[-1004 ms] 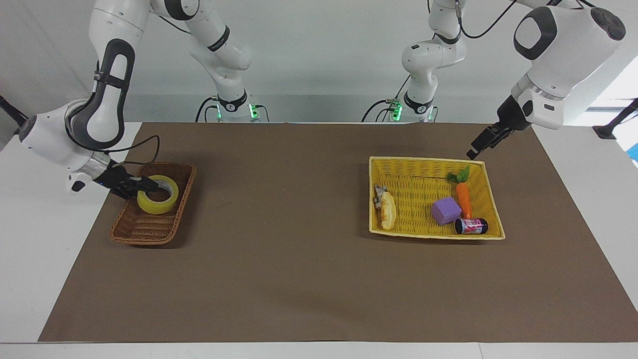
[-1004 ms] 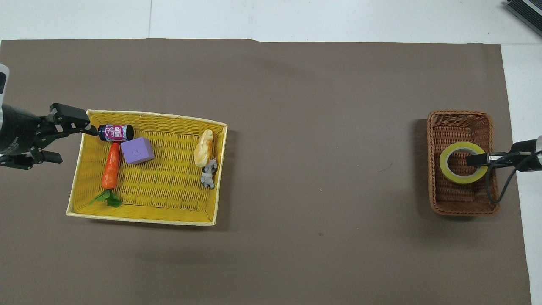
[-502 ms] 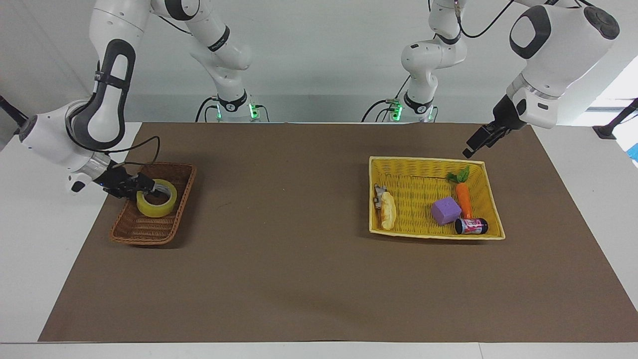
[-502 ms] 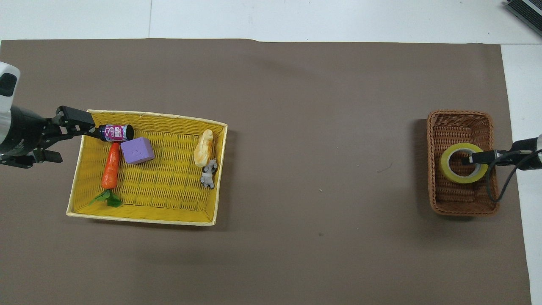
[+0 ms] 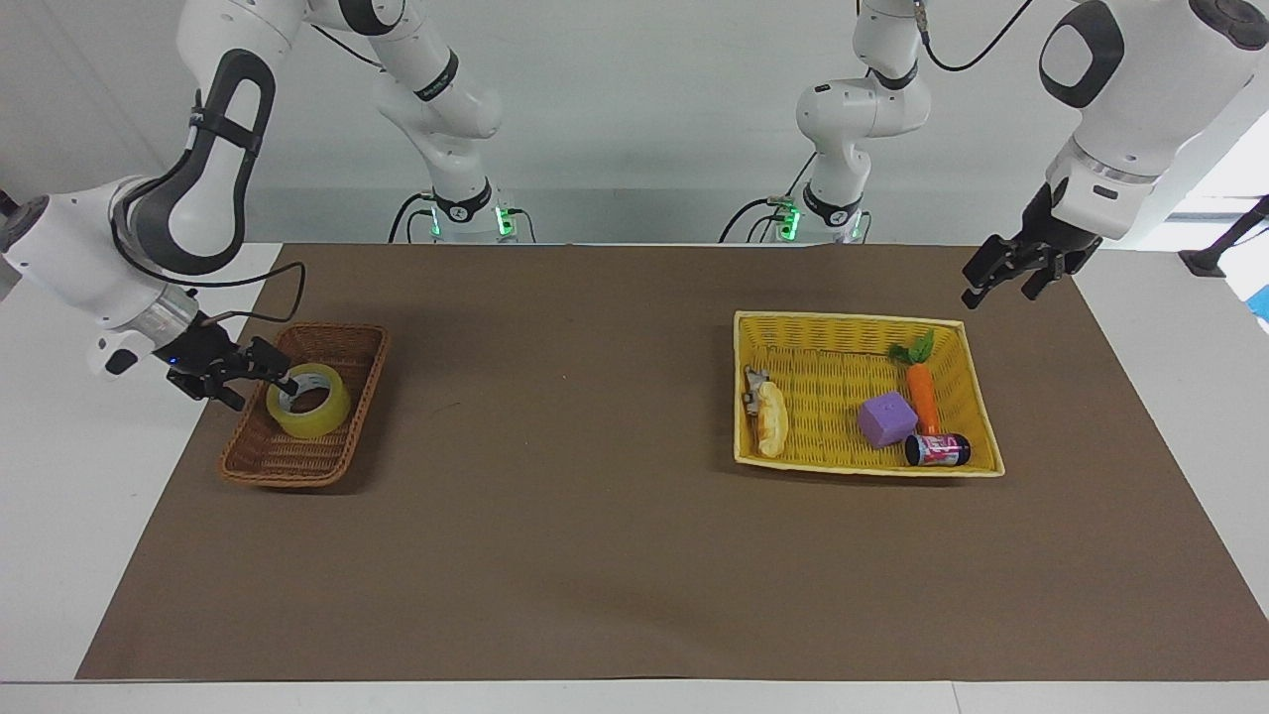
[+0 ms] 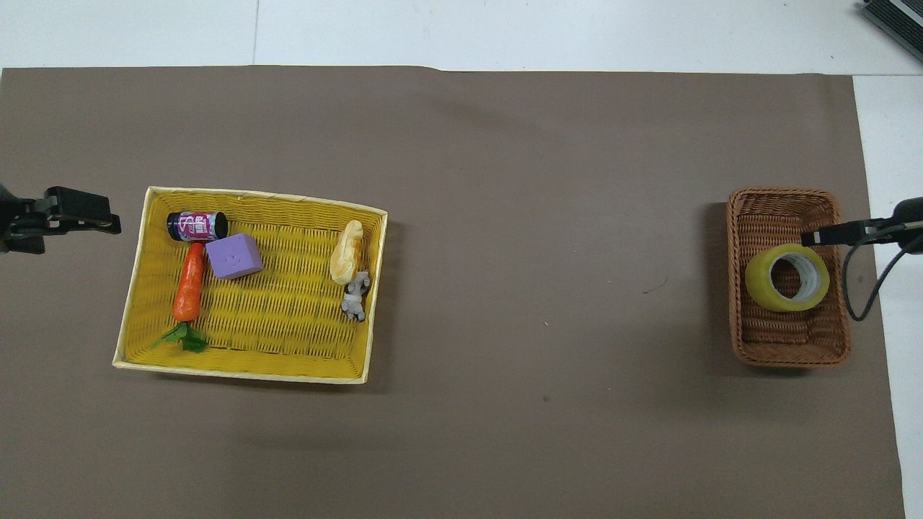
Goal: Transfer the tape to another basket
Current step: 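Open the right gripper and withdraw it from the tape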
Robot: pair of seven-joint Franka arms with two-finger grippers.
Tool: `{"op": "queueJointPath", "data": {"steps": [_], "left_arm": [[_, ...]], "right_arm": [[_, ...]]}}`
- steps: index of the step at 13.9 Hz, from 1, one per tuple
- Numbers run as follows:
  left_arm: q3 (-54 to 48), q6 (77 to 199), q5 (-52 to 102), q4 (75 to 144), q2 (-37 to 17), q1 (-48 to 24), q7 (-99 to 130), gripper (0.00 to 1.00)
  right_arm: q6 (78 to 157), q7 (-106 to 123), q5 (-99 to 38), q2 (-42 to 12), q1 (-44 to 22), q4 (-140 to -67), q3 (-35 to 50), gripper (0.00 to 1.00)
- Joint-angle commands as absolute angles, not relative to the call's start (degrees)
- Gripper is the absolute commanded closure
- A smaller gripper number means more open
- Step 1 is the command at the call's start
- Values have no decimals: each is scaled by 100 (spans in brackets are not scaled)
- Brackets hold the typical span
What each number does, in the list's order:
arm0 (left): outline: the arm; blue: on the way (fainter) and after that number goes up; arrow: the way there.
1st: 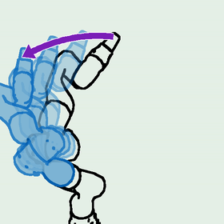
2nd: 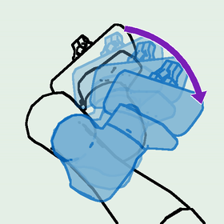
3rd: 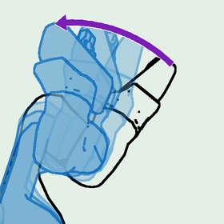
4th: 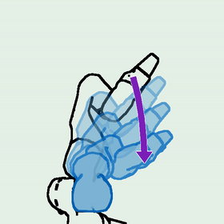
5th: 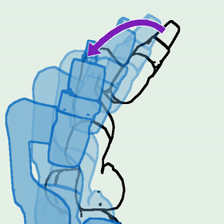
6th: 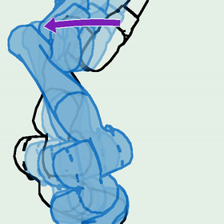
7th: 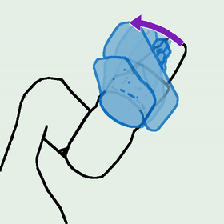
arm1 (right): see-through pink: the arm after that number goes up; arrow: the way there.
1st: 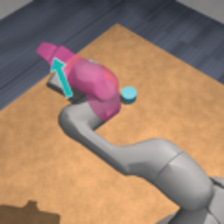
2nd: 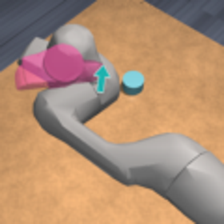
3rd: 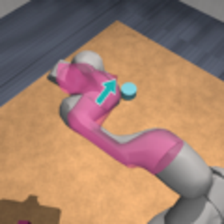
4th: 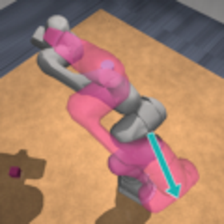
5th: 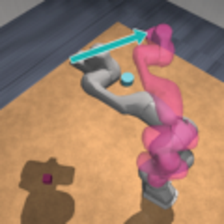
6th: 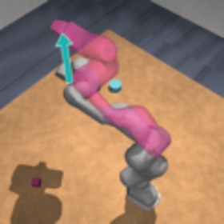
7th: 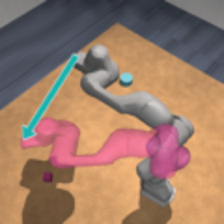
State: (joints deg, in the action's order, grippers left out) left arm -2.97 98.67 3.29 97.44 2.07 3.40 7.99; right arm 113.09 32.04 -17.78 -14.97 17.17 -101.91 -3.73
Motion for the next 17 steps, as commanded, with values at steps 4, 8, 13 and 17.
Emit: {"op": "queueJointPath", "data": {"steps": [4, 8, 13, 17], "left_arm": [[-202, 9344, -246, 8974, -115, 70, 537, 0], [-202, 9316, -237, 9035, -79, 79, 193, 0], [-264, 9334, -193, 9018, 0, 79, 264, 0], [-290, 8597, 51, 9009, 166, 79, 193, 0]], "right_arm": [[11312, 1435, -836, -924, 1029, -10239, -343, 0], [10856, 13, -413, -546, 406, -10283, -334, 0], [10241, -580, -141, 34, 26, -10222, -343, 0], [9416, -580, 52, 404, 44, -9732, -369, 0]]}}
